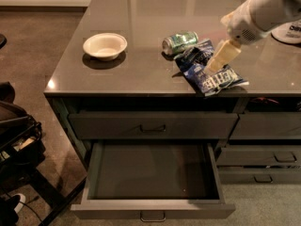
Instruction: Place blue chip bag into middle drawer
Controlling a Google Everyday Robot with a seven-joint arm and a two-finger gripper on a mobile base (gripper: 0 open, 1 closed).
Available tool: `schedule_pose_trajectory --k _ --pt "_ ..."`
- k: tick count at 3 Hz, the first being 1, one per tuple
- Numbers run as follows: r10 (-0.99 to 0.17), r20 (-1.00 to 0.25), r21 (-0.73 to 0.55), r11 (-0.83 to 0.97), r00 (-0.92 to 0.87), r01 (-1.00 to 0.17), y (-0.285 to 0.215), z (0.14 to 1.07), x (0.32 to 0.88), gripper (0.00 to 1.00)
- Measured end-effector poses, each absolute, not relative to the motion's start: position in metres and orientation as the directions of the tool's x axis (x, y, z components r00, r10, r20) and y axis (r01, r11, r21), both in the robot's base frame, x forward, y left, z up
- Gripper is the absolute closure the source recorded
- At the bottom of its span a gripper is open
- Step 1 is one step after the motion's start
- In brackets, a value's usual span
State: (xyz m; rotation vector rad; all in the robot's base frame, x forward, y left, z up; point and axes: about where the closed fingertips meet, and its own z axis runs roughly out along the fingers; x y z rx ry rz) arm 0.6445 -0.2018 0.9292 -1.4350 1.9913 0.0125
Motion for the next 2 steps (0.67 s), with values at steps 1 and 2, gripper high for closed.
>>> schedule_pose_trajectory --k 1,2 --pt "-0.807 -0.546 -0.286 0.435 -0.228 -0.854 -0.199 0.888 0.664 0.00" --pt "-0.787 -0.541 -0.216 0.470 -0.295 -0.856 -0.205 0.851 0.668 0.00"
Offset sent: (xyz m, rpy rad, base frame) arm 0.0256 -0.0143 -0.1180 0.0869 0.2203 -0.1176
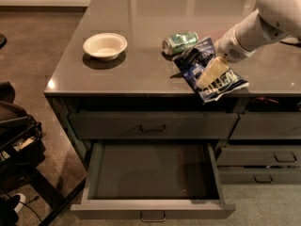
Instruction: Place blue chip bag into middle drawer
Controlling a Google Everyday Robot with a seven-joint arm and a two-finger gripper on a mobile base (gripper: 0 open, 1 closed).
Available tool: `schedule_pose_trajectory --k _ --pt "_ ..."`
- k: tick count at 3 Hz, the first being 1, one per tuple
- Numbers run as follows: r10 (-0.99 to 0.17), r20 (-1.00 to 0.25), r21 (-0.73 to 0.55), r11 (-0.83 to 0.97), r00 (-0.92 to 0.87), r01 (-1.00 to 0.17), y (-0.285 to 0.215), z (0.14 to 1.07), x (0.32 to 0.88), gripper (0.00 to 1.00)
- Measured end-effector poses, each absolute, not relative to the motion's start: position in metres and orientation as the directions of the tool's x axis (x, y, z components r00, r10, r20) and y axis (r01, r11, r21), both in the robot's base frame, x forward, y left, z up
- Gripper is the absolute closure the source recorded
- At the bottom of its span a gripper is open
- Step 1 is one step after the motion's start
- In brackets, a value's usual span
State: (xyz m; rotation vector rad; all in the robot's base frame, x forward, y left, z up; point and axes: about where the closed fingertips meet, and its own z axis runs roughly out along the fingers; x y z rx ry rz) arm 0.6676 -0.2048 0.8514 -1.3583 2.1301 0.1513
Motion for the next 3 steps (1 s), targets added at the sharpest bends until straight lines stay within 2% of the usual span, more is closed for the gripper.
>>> schedule_pose_trajectory --k 1,3 --pt "-0.787 -0.541 -0.213 0.470 -0.297 -0.856 -0.2046 0.8497 0.6679 0.18" --pt "-0.787 -0.541 -0.213 0.470 -0.297 -0.856 -0.2046 0.8496 0.6679 0.65"
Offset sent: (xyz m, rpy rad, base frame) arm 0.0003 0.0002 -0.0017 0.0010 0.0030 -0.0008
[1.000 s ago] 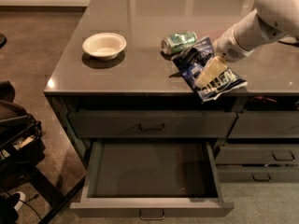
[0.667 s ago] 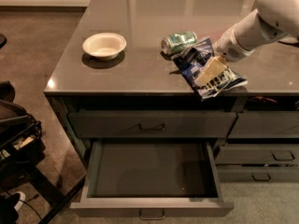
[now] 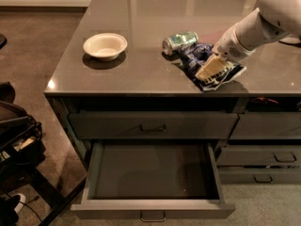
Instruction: Place blue chip bag into middle drawer
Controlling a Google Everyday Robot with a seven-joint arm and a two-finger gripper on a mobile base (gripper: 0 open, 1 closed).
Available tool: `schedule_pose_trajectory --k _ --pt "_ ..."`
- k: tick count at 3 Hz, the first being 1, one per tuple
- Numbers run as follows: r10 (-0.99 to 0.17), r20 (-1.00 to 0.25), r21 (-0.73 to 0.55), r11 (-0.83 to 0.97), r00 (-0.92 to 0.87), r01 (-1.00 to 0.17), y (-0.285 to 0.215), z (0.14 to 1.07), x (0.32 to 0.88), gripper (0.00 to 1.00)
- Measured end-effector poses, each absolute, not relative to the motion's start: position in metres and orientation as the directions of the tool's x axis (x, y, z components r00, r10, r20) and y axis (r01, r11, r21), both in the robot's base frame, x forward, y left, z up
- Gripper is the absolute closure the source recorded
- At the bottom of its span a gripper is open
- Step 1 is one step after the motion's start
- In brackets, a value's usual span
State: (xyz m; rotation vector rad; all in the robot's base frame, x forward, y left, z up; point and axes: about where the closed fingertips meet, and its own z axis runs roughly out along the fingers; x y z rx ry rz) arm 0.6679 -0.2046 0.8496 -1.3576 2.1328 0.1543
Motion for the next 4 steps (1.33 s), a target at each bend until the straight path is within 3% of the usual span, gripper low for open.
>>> schedule_pose_trajectory --k 1,2,4 --pt "-0.787 -0.541 -0.213 0.470 -0.297 -0.856 -0.205 0.850 0.668 0.87" --pt "-0.787 -0.541 -0.213 0.470 -0.297 -0.856 -0.205 0.850 0.668 1.00" --pt "-0.769 -0.550 -0.209 0.504 -0.326 -0.838 -0.206 0.858 0.647 1.00"
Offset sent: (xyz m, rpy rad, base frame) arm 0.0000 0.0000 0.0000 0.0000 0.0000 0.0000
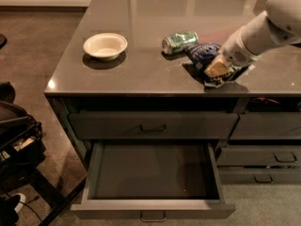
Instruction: Place blue chip bag into middle drawer
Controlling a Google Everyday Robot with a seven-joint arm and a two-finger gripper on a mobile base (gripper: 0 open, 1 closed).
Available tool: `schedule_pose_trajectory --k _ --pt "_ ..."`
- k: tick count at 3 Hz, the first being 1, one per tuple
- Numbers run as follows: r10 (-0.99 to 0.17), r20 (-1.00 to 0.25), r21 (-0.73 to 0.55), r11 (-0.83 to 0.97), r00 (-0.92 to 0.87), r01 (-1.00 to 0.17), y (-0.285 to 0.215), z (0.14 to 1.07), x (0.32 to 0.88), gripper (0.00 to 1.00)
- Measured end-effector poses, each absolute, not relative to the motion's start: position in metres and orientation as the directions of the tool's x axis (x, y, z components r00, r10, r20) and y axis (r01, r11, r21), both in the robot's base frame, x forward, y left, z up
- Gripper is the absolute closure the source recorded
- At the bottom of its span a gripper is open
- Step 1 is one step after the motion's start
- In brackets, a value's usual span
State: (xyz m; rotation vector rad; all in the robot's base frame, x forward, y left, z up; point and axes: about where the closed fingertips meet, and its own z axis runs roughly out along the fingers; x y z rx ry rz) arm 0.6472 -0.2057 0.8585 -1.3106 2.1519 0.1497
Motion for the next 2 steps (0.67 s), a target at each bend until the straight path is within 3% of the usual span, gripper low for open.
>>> schedule_pose_trajectory --k 2 --pt "-0.480 -0.754 -0.174 0.804 -0.448 -0.569 -0.192 0.959 0.523 1.00"
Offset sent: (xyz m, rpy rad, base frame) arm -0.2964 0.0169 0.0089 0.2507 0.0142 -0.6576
